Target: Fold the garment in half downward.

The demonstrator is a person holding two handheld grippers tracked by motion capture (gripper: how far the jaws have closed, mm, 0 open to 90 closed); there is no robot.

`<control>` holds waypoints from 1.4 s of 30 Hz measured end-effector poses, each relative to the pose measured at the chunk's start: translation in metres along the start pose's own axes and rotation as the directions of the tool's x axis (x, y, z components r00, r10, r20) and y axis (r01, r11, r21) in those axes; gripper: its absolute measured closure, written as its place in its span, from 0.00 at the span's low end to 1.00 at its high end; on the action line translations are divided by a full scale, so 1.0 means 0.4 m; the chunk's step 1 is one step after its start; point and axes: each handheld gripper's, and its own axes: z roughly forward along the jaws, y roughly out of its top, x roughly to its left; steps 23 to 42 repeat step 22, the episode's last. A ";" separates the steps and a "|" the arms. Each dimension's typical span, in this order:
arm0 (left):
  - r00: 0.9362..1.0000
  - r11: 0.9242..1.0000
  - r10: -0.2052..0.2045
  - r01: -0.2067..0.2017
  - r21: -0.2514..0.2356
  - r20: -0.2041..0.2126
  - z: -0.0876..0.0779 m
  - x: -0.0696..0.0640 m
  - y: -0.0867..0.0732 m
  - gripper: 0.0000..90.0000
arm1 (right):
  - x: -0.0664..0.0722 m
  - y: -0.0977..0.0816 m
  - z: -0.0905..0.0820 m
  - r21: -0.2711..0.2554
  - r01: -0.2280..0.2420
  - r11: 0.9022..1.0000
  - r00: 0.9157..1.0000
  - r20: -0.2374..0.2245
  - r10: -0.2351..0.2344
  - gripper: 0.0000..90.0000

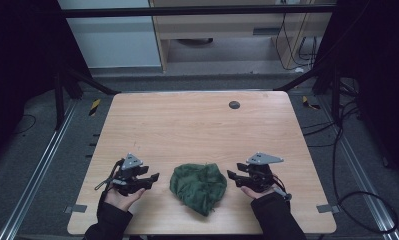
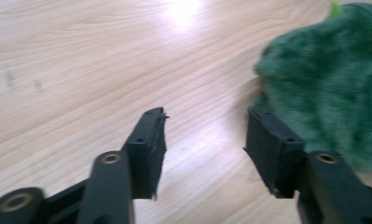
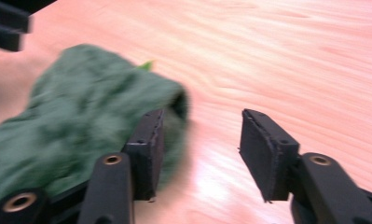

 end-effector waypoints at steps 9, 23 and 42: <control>0.997 1.000 -0.022 0.021 -0.009 -0.069 -0.002 0.054 -0.025 0.34 | -0.074 -0.012 -0.029 -0.019 -0.062 0.998 0.993 0.097 0.064 0.38; 0.989 0.997 -0.080 0.080 -0.007 -0.126 -0.006 0.127 -0.054 0.26 | -0.149 -0.035 -0.046 0.007 -0.102 0.995 0.978 0.185 0.099 0.27; 0.989 0.997 -0.080 0.080 -0.007 -0.126 -0.006 0.127 -0.054 0.26 | -0.149 -0.035 -0.046 0.007 -0.102 0.995 0.978 0.185 0.099 0.27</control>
